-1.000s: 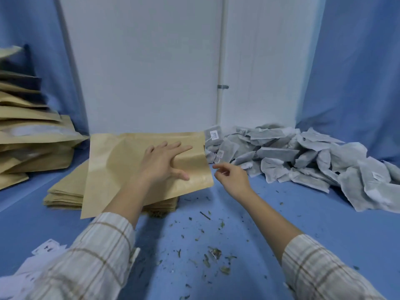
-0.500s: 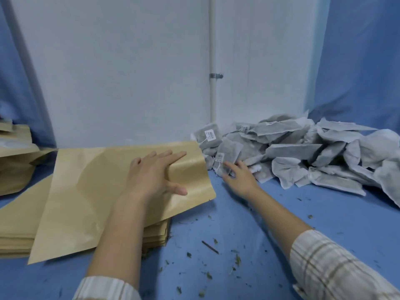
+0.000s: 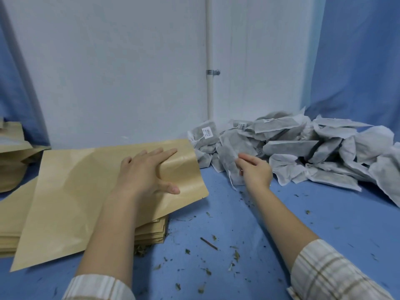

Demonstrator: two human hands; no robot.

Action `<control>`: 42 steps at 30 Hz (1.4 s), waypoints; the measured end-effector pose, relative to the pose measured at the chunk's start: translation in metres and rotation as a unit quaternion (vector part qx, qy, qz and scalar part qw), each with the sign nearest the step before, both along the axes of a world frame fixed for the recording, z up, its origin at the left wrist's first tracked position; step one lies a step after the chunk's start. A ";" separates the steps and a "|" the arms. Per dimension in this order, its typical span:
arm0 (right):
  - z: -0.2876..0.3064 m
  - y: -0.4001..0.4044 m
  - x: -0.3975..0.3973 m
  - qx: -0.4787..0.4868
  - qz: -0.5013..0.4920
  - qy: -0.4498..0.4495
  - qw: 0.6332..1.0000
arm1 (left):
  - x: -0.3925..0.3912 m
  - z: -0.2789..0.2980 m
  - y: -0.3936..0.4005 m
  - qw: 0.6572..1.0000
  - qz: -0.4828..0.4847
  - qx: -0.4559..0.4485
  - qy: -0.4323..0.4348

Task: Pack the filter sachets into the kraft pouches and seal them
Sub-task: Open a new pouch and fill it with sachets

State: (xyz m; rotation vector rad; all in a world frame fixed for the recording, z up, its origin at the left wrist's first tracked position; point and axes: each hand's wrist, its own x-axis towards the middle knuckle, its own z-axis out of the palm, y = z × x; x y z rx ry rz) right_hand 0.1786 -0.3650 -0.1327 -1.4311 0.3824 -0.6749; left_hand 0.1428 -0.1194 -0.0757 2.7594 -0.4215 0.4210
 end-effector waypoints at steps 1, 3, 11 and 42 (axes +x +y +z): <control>0.002 -0.001 0.000 0.023 0.004 -0.001 1.000 | 0.000 0.001 0.000 1.000 -0.001 -0.002 -0.001; 0.008 -0.005 0.000 0.075 0.036 -0.014 0.996 | 0.000 0.001 0.000 1.000 -0.006 -0.005 -0.003; 0.012 0.002 -0.008 0.019 0.166 -0.072 0.983 | -0.003 0.003 0.000 1.000 -0.011 -0.026 -0.012; 0.021 0.030 -0.022 -0.085 0.392 0.028 0.916 | -0.010 0.003 -0.025 0.994 -0.105 -0.019 0.017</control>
